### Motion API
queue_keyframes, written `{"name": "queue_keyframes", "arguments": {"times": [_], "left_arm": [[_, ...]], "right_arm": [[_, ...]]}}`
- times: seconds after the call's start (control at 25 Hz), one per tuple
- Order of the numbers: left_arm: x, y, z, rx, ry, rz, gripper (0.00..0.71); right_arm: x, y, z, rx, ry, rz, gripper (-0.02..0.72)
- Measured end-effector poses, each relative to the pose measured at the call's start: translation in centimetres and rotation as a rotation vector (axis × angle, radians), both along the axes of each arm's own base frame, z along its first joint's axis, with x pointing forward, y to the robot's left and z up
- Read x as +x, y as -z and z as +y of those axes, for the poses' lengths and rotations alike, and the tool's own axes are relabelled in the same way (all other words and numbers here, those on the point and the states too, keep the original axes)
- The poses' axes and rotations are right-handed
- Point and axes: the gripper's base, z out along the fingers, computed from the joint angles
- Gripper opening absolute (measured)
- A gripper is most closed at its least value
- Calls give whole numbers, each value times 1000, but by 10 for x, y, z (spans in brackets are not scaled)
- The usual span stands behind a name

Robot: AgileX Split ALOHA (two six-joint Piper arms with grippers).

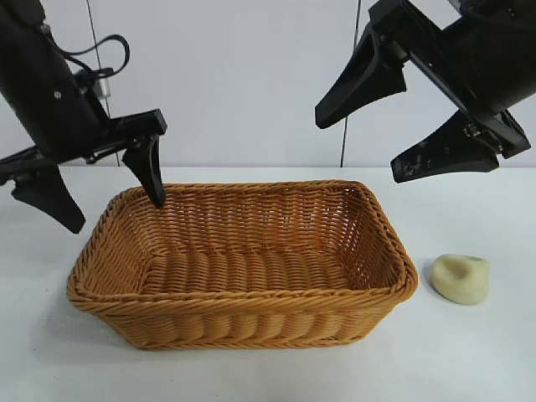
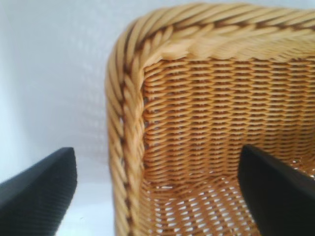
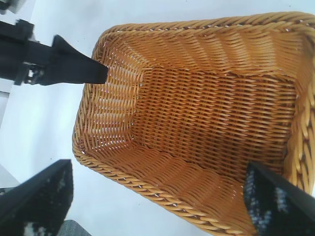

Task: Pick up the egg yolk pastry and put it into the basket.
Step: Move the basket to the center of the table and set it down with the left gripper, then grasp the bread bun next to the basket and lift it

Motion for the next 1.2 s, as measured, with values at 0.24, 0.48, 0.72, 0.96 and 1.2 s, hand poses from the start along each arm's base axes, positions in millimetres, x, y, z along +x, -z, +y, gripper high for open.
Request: {"name": "queue_keyframes", "arguments": {"times": [0.24,0.48,0.72,0.96,1.2], "left_arm": [[1,-31,13,135,74,-49,643],[11,-38,60,188,-22,-30,644],[11,-37,108,206,-131,25,644],[2,-38,110,212,-102,81,643],[-43,-58,110,212,-87,60,643]], "right_arm": [[0,0,0,0,0,0,670],[0,0,0,0,0,0,670],[0,0,0,0,0,0,670],[0,0,0,0,0,0,670],[0,0,0,0,0,0,670]]}}
